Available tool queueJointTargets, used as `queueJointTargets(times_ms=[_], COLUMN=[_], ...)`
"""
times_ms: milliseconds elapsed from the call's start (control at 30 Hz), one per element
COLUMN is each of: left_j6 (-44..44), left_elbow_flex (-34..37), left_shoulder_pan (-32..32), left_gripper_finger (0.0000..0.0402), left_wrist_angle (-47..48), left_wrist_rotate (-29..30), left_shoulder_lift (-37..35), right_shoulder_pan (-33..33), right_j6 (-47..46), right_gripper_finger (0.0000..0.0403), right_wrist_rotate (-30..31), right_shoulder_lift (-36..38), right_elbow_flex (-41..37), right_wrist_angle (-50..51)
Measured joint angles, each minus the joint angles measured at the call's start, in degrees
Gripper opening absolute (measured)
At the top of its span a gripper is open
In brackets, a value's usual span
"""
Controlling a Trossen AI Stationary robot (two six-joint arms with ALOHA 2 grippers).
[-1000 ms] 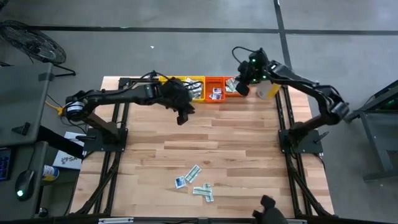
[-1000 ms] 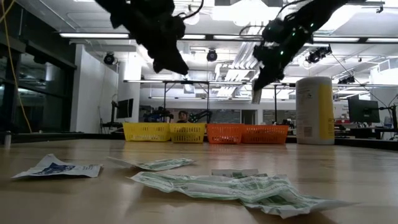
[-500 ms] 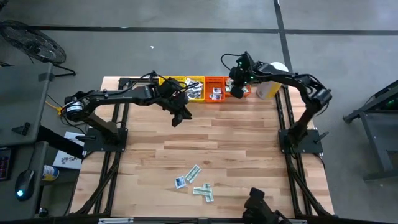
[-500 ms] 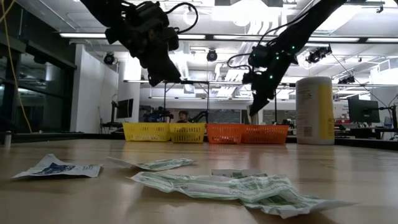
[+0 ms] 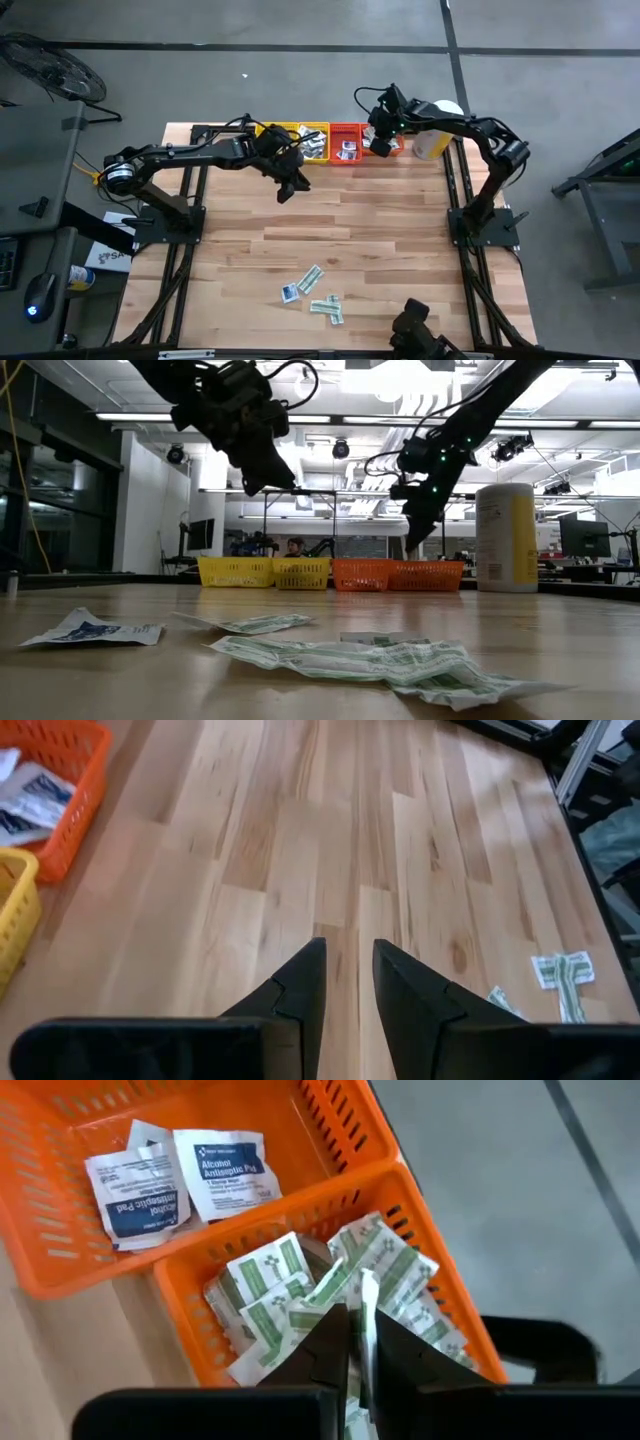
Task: Pick & Place First Aid Supplies
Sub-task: Put the green pad into the right orange bin, then put the blue pad into the left orange bin
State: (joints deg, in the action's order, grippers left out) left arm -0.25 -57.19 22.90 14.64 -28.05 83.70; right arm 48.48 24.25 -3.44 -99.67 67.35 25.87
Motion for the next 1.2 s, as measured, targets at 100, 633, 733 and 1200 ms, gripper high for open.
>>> queueJointTargets(times_ms=[100, 633, 733, 1200], left_j6=[0.0, 0.0, 0.0, 0.0], left_elbow_flex=[0.0, 0.0, 0.0, 0.0], left_shoulder_pan=[0.0, 0.0, 0.0, 0.0], left_gripper_finger=[0.0085, 0.0085, 0.0085, 0.0085], left_wrist_angle=[-1.2, -1.3, -1.2, -0.4], left_wrist_rotate=[0.0, 0.1, 0.1, 0.2], left_shoulder_lift=[0.0, 0.0, 0.0, 0.0], right_shoulder_pan=[0.2, 0.3, 0.3, -0.3], right_j6=[-4.2, -20.2, -21.5, -21.5], right_gripper_finger=[0.0021, 0.0118, 0.0141, 0.0166], right_wrist_rotate=[0.0, 6.8, 9.6, 2.5], right_shoulder_lift=[-0.3, -0.4, -0.4, -0.3], right_elbow_flex=[0.0, 0.0, 1.1, 15.5], right_wrist_angle=[0.2, 2.4, 2.8, 11.4])
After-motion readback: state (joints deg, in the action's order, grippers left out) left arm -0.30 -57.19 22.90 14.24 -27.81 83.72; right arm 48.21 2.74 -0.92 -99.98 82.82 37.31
